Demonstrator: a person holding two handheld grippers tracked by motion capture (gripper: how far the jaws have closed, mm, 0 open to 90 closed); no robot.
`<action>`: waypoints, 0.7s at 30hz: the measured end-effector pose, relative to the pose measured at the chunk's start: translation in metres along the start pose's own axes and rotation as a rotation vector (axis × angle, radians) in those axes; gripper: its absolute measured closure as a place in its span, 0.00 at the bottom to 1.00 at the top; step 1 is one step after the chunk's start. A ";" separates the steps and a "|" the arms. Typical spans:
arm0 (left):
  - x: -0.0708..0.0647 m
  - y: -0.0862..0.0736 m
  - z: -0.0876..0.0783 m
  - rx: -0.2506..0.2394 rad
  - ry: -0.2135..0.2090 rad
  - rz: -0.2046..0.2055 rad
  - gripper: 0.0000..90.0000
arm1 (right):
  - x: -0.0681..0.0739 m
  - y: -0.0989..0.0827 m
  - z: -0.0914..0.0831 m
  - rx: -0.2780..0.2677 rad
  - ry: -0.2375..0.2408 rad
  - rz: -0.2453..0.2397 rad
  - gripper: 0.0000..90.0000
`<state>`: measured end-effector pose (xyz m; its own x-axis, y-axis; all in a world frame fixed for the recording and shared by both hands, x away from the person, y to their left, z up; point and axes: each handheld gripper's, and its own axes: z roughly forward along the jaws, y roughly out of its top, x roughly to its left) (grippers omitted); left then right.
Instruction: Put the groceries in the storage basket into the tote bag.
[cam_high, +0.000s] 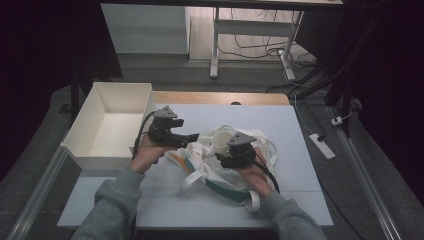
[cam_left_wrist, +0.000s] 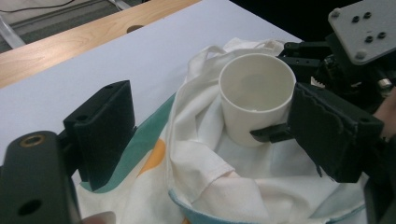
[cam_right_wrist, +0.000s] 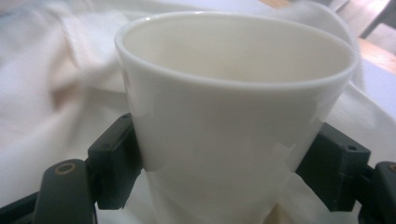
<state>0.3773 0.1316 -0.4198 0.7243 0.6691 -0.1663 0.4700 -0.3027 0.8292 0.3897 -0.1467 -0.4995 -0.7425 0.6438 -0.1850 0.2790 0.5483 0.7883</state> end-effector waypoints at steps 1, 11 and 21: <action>0.000 0.000 0.000 0.000 0.001 -0.002 0.17 | -0.002 -0.001 0.000 0.000 -0.004 0.000 0.24; 0.002 -0.002 -0.003 -0.001 0.008 0.000 0.18 | -0.007 -0.004 -0.003 0.010 0.004 0.042 0.25; 0.003 -0.004 -0.002 0.007 0.008 0.000 0.18 | -0.007 -0.010 -0.008 0.018 -0.006 0.057 0.24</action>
<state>0.3764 0.1363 -0.4220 0.7204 0.6744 -0.1622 0.4736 -0.3074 0.8254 0.3877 -0.1613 -0.5020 -0.7216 0.6774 -0.1433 0.3317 0.5198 0.7873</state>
